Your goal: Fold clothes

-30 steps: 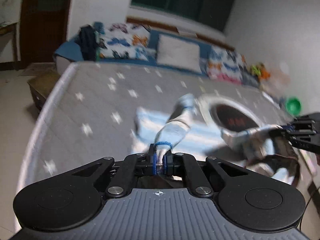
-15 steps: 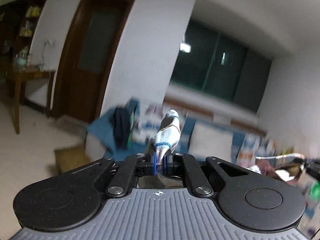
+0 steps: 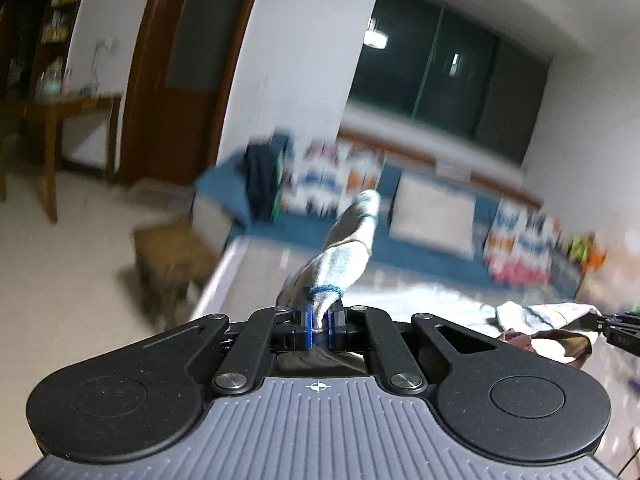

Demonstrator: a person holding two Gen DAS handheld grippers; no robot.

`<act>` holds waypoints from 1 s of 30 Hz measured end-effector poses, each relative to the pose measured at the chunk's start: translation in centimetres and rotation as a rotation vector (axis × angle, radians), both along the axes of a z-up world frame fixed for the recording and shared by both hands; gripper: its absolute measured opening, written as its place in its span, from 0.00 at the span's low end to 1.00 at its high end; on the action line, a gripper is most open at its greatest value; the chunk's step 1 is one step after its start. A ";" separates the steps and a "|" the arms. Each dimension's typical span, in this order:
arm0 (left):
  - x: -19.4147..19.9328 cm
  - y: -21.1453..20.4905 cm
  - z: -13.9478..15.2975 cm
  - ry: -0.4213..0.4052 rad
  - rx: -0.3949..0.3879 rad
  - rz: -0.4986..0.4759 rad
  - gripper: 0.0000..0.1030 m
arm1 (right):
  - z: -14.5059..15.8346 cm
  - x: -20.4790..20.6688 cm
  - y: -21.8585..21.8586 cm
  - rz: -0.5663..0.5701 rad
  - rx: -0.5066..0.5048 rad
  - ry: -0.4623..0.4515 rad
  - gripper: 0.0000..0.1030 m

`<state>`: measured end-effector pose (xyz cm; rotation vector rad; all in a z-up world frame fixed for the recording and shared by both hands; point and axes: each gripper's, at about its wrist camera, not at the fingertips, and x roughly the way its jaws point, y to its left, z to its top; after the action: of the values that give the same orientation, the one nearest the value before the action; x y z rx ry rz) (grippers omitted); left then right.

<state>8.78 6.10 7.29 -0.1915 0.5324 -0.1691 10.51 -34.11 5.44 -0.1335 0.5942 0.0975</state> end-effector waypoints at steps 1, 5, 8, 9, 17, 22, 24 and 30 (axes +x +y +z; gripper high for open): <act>-1.2 0.4 -1.8 0.042 -0.010 -0.002 0.07 | -1.1 -0.7 -0.2 0.004 0.006 0.027 0.04; -5.8 1.7 -8.2 0.186 -0.039 -0.002 0.07 | -5.6 -3.4 -0.9 0.019 0.028 0.136 0.04; -7.3 2.7 -10.0 0.226 -0.025 -0.003 0.07 | -8.6 -7.4 2.7 0.037 0.029 0.207 0.07; -7.5 3.0 -10.2 0.231 -0.020 -0.005 0.08 | -8.8 -8.0 2.8 0.041 0.026 0.225 0.08; -10.5 4.6 -10.1 0.202 0.043 0.007 0.23 | -6.6 -12.8 2.2 0.126 -0.078 0.236 0.17; -10.7 5.8 -9.9 0.229 0.041 0.065 0.23 | -6.4 -10.4 5.4 0.212 -0.093 0.206 0.17; -10.8 6.3 -10.0 0.248 0.033 0.089 0.23 | -6.8 -8.9 6.9 0.244 -0.090 0.204 0.18; -12.8 8.3 -9.1 0.227 0.080 0.176 0.24 | -7.9 -4.2 11.4 0.338 -0.081 0.198 0.26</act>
<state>-3.99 14.37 -1.79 -0.1798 0.7436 0.0459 6.30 -22.76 -2.49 -0.3046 0.7700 0.4179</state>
